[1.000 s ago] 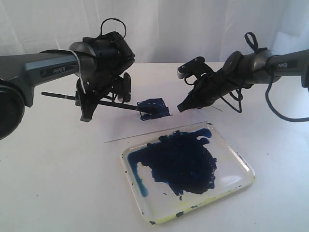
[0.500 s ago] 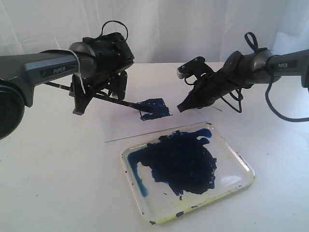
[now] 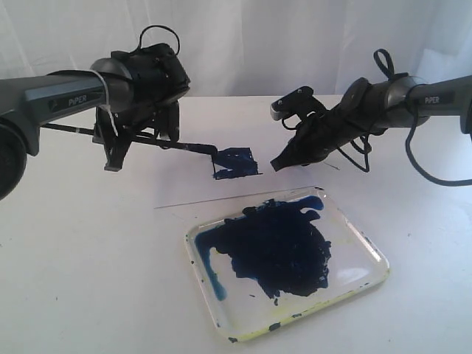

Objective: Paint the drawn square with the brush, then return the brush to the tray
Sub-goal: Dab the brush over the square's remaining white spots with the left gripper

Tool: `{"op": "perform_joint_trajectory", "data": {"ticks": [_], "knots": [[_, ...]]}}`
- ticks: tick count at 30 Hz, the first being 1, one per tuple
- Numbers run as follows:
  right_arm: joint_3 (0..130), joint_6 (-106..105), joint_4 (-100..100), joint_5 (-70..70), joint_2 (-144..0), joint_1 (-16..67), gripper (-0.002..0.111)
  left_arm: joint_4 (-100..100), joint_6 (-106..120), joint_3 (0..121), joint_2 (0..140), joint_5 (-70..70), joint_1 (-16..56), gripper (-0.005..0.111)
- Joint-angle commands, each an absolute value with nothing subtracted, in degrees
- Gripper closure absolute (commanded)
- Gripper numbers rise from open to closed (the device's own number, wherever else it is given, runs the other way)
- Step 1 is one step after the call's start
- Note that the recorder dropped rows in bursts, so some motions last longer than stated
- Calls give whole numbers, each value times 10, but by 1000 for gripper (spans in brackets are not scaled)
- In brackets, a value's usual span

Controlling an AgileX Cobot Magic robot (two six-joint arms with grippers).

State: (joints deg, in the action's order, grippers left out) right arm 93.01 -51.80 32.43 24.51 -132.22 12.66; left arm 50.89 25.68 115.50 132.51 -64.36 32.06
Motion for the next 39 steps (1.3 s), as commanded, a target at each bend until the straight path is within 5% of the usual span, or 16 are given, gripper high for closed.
{"op": "perform_joint_trajectory", "data": {"ticks": [1, 16, 39], "knots": [[925, -518, 309, 257, -1335, 125, 108, 501, 243, 1154, 1306, -700, 326, 107], [925, -518, 309, 259, -1335, 125, 108, 453, 284, 1153, 1308, -700, 371, 107], [925, -518, 309, 259, -1335, 125, 108, 474, 283, 1153, 1333, -700, 323, 107]]}}
